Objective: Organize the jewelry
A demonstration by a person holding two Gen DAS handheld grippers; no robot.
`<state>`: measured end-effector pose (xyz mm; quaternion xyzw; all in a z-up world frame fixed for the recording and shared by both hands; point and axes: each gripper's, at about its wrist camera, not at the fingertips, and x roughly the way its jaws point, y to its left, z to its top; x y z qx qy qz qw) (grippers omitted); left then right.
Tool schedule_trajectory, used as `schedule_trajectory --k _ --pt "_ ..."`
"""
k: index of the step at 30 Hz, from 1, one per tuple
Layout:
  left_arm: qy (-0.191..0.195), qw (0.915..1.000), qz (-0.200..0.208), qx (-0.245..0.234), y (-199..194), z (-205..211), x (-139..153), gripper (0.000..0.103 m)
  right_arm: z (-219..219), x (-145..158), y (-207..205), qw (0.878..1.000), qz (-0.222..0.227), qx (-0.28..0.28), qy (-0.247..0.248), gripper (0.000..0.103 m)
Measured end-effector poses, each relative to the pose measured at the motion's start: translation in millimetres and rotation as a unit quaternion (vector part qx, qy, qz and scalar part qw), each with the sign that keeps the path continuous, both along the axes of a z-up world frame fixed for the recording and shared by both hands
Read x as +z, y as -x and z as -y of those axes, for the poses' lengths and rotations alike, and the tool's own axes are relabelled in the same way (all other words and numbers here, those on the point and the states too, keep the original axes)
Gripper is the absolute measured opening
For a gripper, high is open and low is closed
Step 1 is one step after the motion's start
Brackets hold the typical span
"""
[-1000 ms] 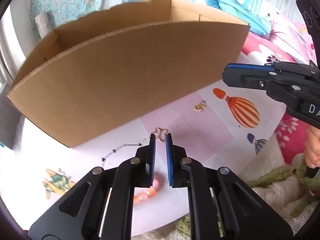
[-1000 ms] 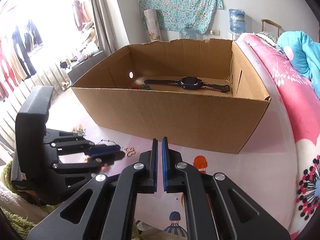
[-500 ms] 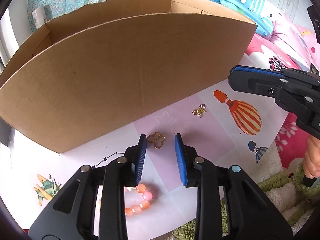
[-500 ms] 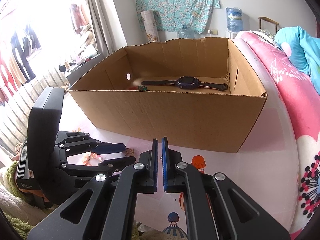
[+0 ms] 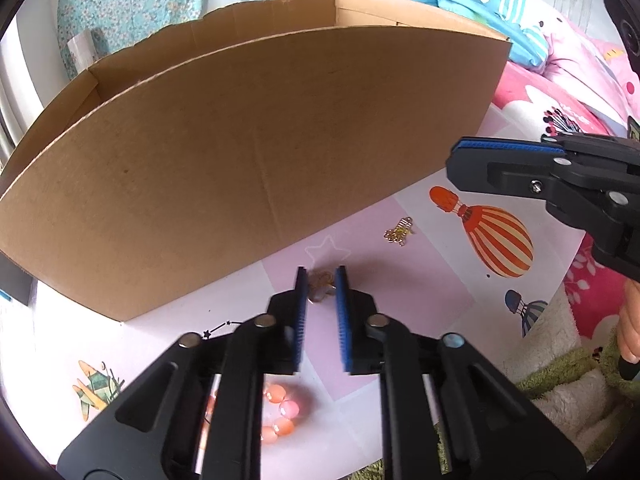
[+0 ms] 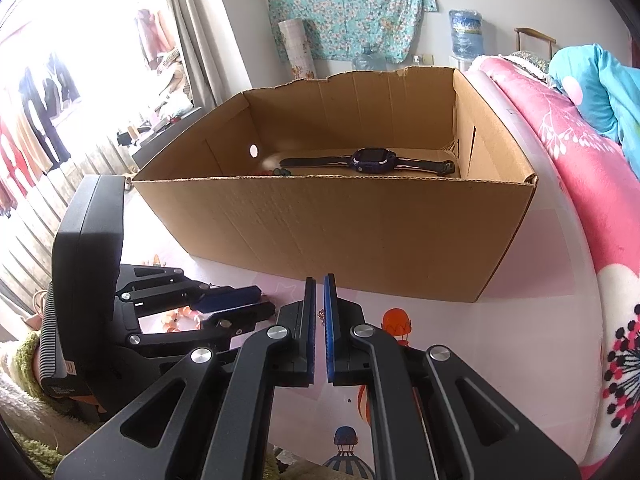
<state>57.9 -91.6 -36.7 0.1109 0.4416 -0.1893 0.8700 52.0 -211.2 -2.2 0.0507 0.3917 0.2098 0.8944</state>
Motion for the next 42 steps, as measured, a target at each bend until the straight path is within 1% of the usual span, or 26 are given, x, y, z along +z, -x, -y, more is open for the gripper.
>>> schedule_trajectory --k 3,12,14,16,20,24,25,26,27,28,31,33,35,40,42 --pt "-0.008 0.9999 0.009 -0.005 2.6 0.8 -0.1 0.012 0.3 0.0 -0.6 1.0 0.0 -0.001 0.0 0.004" --pt "0.006 0.9999 0.011 -0.011 6.3 -6.6 1.4 0.012 -1.6 3.4 1.9 1.0 0.004 -0.003 0.005 0.004" --pt "0.007 0.9998 0.014 -0.013 9.1 -8.8 3.9 0.0 -2.3 4.5 3.0 1.0 0.005 -0.003 0.007 0.004" --pt "0.014 0.9997 0.016 -0.014 12.6 -13.4 9.5 0.0 -2.8 7.4 4.9 1.0 0.008 0.0 0.007 0.004" --pt "0.027 0.9991 0.03 -0.017 19.4 -18.0 21.5 0.0 -3.6 19.6 10.9 1.0 0.027 0.004 0.011 0.004" --pt "0.029 0.9991 0.026 -0.016 20.6 -21.9 22.8 0.001 2.2 26.7 10.0 0.999 0.034 -0.001 0.003 0.004" --pt "0.031 0.999 0.026 -0.017 20.9 -21.8 22.5 0.008 3.0 27.3 9.7 0.999 0.033 -0.002 0.002 0.004" --pt "0.032 0.999 0.022 -0.019 19.8 -21.9 21.2 0.026 3.3 27.4 9.5 0.999 0.033 -0.003 0.001 0.004" --pt "0.03 0.9992 0.018 -0.02 18.0 -20.8 19.3 0.034 3.5 26.7 8.7 0.999 0.033 -0.002 0.001 0.004" --pt "0.026 0.9992 0.019 -0.021 17.1 -19.7 17.2 0.037 2.6 26.1 8.8 0.999 0.032 -0.001 0.0 0.004" --pt "0.011 0.9992 0.019 -0.033 11.9 -14.1 8.6 0.037 -0.6 23.6 9.4 1.0 0.029 0.003 -0.003 0.004" --pt "0.007 0.9991 0.013 -0.04 6.7 -12.4 4.1 0.036 -2.0 22.5 9.4 1.0 0.028 0.005 -0.005 0.004" --pt "0.003 0.999 0.005 -0.043 2.8 -12.4 -0.3 0.021 -2.7 21.6 10.0 1.0 0.027 0.005 -0.007 0.004" --pt "0.002 0.9983 0.01 -0.057 4.6 -11.1 0.7 0.012 -0.9 18.0 9.9 1.0 0.022 0.002 -0.011 0.004" --pt "-0.003 0.9983 0.011 -0.057 4.3 -10.7 0.6 0.012 0.5 16.1 8.8 1.0 0.02 0.002 -0.012 0.004"
